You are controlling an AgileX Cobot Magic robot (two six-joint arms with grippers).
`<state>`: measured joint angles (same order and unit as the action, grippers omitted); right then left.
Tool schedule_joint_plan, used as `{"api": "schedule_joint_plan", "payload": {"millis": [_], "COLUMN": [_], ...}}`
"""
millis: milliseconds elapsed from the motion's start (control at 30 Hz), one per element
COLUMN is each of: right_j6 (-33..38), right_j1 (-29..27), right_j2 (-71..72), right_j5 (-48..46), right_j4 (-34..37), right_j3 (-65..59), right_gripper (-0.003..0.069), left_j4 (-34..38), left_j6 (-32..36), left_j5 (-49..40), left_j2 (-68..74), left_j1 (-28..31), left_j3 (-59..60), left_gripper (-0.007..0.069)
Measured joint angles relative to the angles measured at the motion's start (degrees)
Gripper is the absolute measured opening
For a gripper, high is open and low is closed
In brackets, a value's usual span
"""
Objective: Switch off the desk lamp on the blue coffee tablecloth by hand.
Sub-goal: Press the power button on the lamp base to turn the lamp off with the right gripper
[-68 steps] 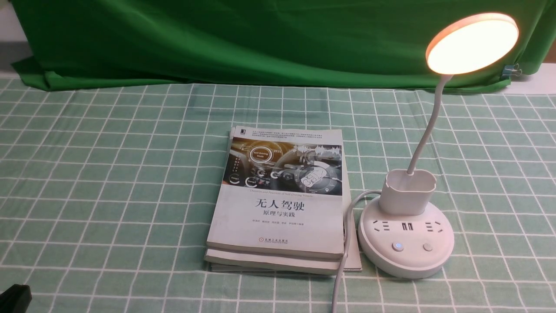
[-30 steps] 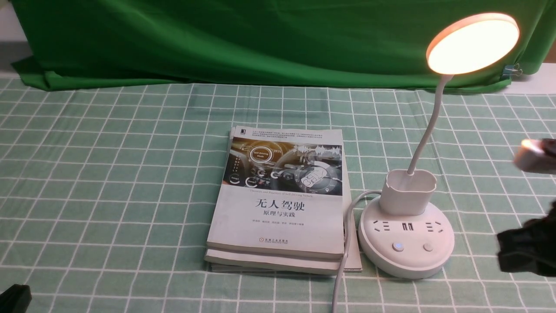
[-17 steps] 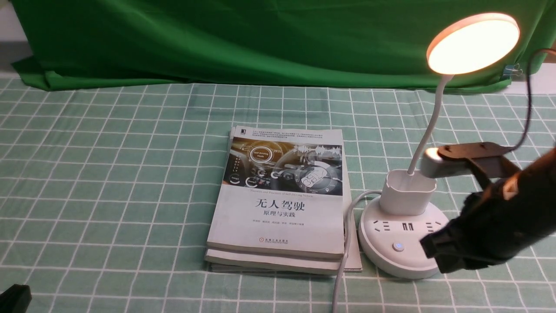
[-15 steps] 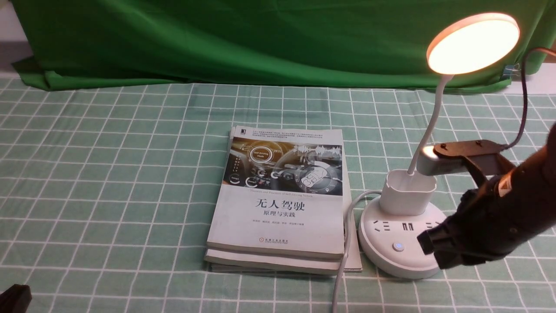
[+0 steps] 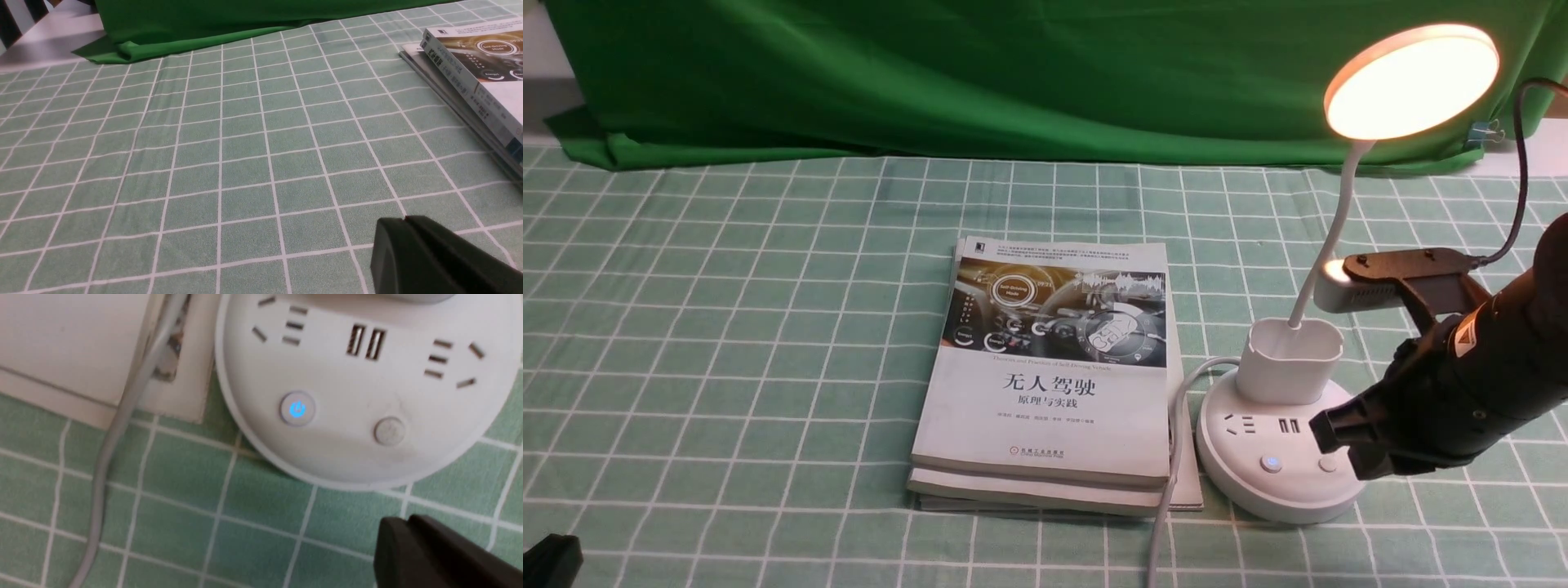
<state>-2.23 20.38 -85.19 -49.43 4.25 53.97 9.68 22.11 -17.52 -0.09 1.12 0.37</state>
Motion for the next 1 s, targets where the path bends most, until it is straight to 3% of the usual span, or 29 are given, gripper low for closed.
{"api": "schedule_joint_plan", "payload": {"millis": [1000], "right_j6": [0.28], "right_j1": [0.00], "right_j2": [-7.67], "right_j5": [9.34], "right_j4": [0.01], "right_j3": [0.02], "right_gripper": [0.0033], "left_j4": [0.00], "left_j6": [0.00], "left_j5": [0.00], "left_j2": [0.00], "left_j1": [0.00], "left_j3": [0.00], "left_gripper": [0.0000]}}
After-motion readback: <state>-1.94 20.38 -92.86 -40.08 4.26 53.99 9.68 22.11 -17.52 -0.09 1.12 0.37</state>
